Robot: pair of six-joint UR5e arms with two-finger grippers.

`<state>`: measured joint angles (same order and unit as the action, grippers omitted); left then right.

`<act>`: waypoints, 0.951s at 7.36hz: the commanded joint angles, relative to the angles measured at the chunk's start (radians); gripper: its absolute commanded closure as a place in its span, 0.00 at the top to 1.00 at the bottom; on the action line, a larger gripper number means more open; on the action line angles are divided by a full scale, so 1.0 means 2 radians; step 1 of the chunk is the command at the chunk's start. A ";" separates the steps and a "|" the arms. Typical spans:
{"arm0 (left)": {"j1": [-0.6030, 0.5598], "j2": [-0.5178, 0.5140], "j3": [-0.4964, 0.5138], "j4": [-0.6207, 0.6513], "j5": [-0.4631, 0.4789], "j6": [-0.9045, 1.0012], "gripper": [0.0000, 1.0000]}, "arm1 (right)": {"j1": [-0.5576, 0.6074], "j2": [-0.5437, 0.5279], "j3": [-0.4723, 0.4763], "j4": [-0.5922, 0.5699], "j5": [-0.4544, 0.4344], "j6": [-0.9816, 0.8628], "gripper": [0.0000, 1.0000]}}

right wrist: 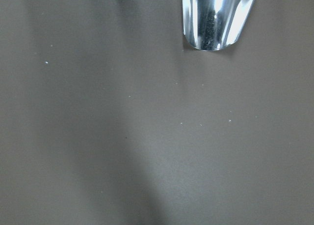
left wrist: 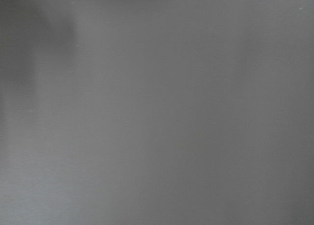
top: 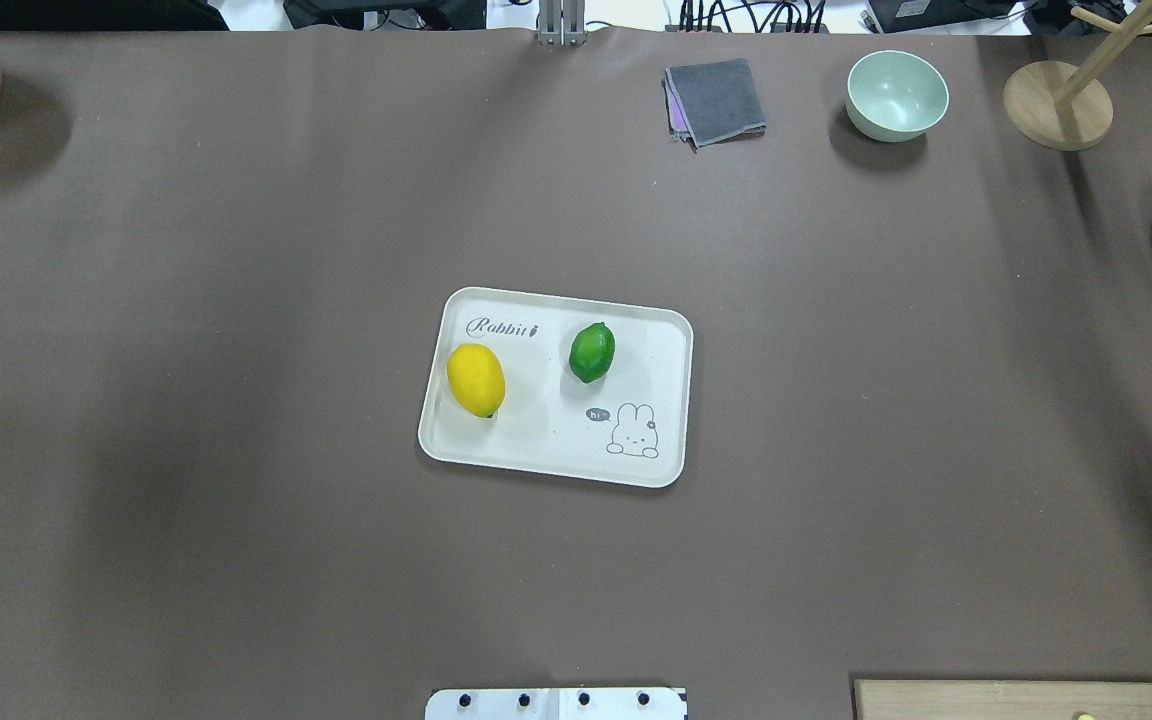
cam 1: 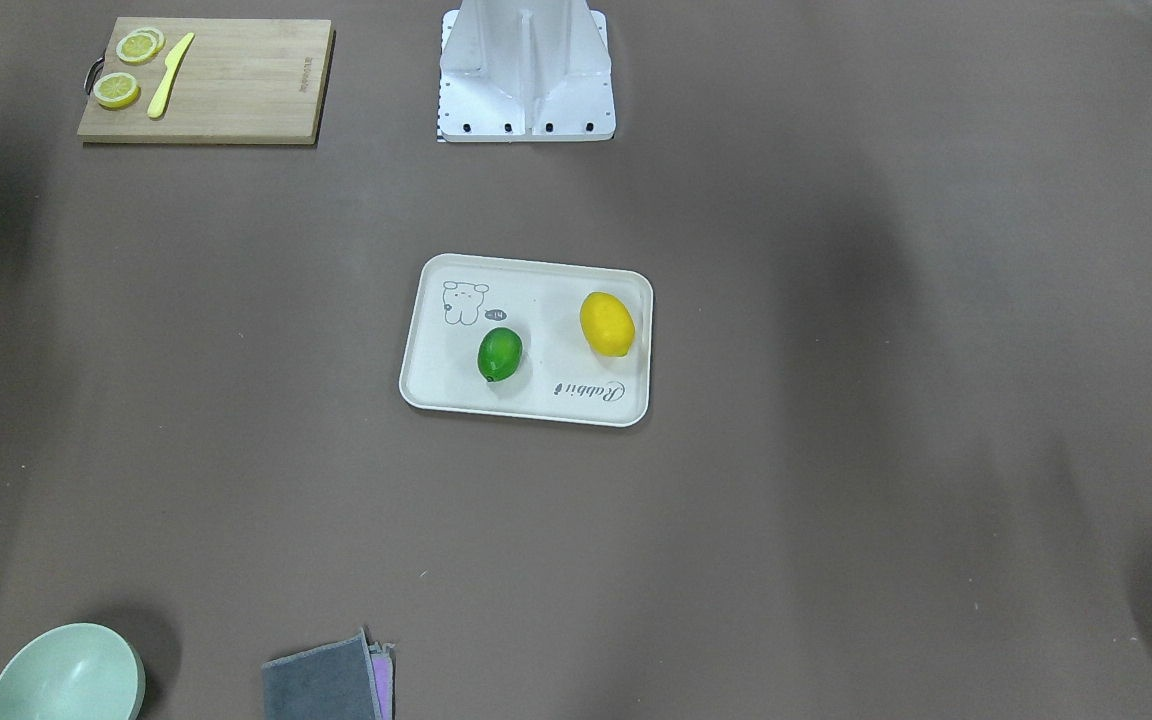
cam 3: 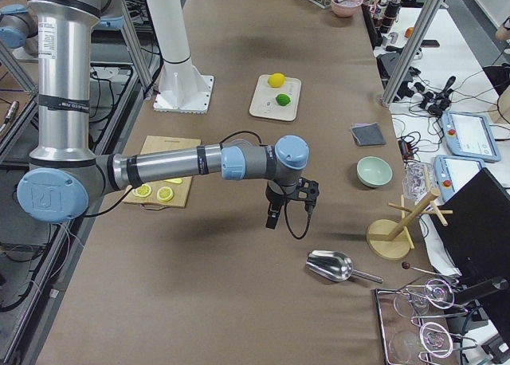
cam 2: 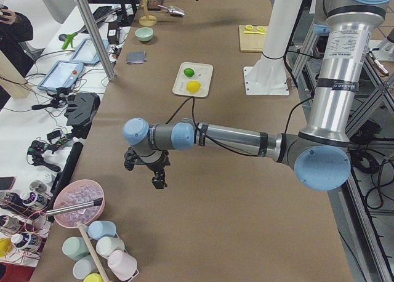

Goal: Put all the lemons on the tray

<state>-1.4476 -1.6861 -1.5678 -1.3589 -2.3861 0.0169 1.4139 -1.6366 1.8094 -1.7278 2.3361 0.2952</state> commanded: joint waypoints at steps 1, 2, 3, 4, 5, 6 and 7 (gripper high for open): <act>-0.009 0.063 -0.050 0.002 -0.001 0.038 0.98 | 0.026 0.014 -0.003 -0.050 -0.004 -0.059 1.00; -0.018 0.102 -0.069 0.001 -0.003 0.060 0.98 | 0.034 0.013 -0.006 -0.051 -0.005 -0.084 1.00; -0.036 0.126 -0.078 -0.002 -0.013 0.064 0.98 | 0.040 0.014 -0.014 -0.051 -0.005 -0.101 1.00; -0.045 0.133 -0.077 -0.002 -0.013 0.071 0.98 | 0.043 0.013 -0.019 -0.052 -0.005 -0.111 1.00; -0.055 0.146 -0.078 -0.003 -0.012 0.090 0.98 | 0.045 0.012 -0.020 -0.051 -0.005 -0.114 1.00; -0.055 0.147 -0.078 -0.002 -0.011 0.090 0.98 | 0.048 0.011 -0.026 -0.051 -0.005 -0.127 0.99; -0.056 0.146 -0.079 -0.002 -0.012 0.090 0.98 | 0.049 0.010 -0.028 -0.051 -0.003 -0.134 0.99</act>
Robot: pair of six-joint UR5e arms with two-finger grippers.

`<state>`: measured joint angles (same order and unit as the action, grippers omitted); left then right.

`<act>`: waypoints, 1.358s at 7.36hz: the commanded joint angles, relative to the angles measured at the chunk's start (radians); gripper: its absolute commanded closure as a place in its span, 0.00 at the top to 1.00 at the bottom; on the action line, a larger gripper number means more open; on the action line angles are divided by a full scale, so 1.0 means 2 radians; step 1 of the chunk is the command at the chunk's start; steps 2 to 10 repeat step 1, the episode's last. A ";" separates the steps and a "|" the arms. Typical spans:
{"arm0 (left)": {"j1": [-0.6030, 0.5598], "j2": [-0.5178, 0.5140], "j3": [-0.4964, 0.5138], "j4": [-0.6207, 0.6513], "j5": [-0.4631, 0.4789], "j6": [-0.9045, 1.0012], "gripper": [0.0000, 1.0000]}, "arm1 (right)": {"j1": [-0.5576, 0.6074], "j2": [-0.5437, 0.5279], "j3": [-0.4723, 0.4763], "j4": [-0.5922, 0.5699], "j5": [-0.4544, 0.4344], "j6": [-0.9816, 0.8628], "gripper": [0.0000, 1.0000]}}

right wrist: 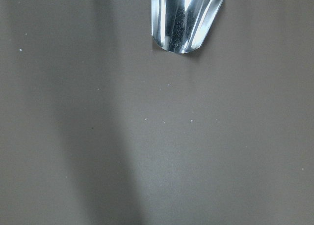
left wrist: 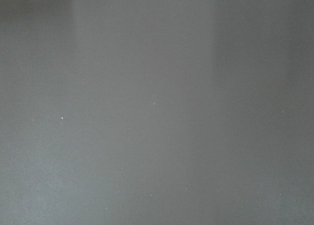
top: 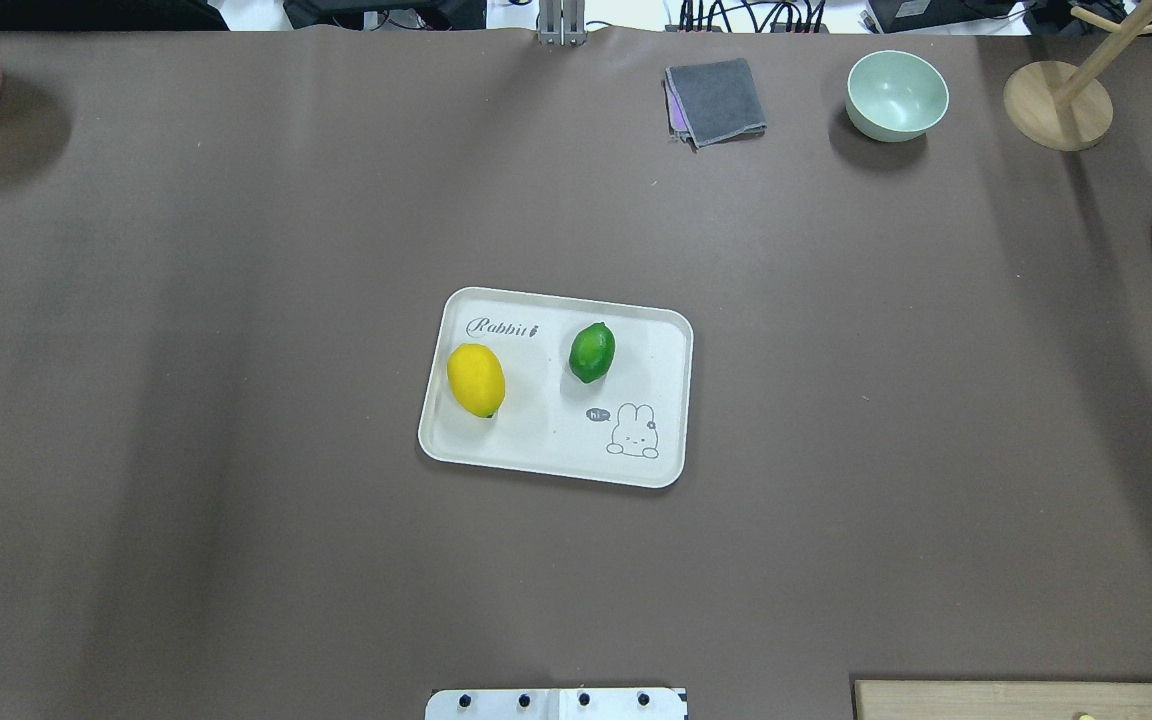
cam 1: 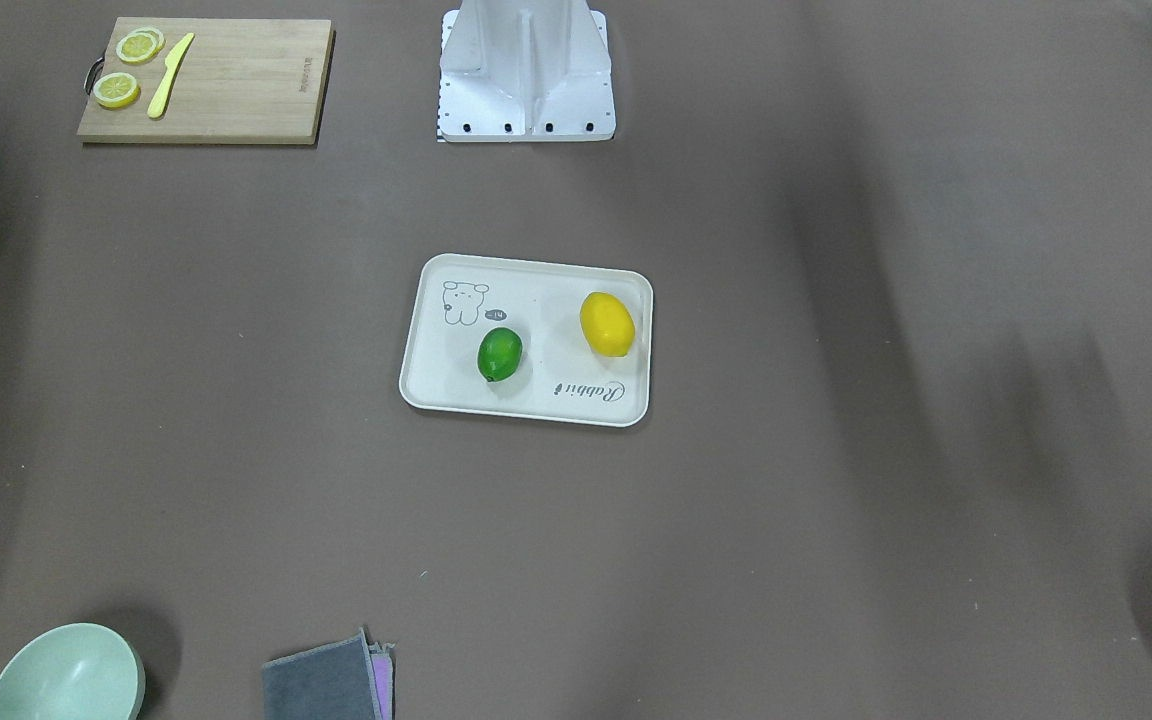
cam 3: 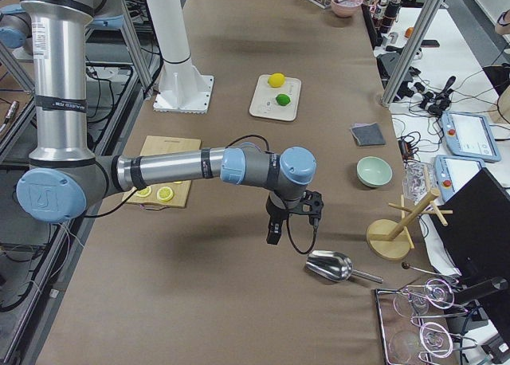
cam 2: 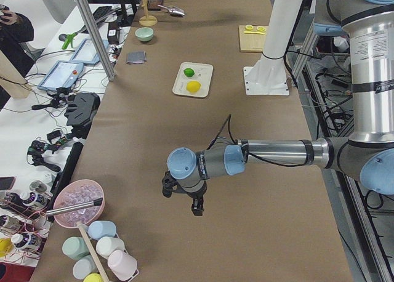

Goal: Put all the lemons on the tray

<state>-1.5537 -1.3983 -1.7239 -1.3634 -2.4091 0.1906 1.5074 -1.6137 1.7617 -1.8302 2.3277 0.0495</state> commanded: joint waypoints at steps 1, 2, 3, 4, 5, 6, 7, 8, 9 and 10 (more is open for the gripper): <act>-0.002 0.002 0.000 0.001 0.000 0.003 0.98 | 0.003 -0.001 -0.004 0.000 0.000 -0.011 0.99; -0.002 0.002 0.000 0.001 0.000 0.003 0.98 | 0.003 -0.001 -0.004 0.000 0.000 -0.011 0.99; -0.002 0.002 0.000 0.001 0.000 0.003 0.98 | 0.003 -0.001 -0.004 0.000 0.000 -0.011 0.99; -0.002 0.002 0.000 0.001 0.000 0.003 0.98 | 0.003 -0.001 -0.004 0.000 0.000 -0.011 0.99; -0.002 0.002 0.000 0.001 0.000 0.003 0.98 | 0.003 -0.001 -0.004 0.000 0.000 -0.011 0.99; -0.002 0.002 0.000 0.001 0.000 0.003 0.98 | 0.003 -0.001 -0.004 0.000 0.000 -0.011 0.99; -0.002 0.002 0.000 0.001 0.000 0.003 0.98 | 0.003 -0.001 -0.004 0.000 0.000 -0.011 0.99; -0.002 0.002 0.000 0.001 0.000 0.003 0.98 | 0.003 -0.001 -0.004 0.000 0.000 -0.011 0.99; -0.002 0.002 0.000 0.001 0.000 0.003 0.98 | 0.003 -0.001 -0.004 0.000 0.000 -0.011 0.99; -0.002 0.002 0.000 0.001 0.000 0.003 0.98 | 0.003 -0.001 -0.004 0.000 0.000 -0.011 0.99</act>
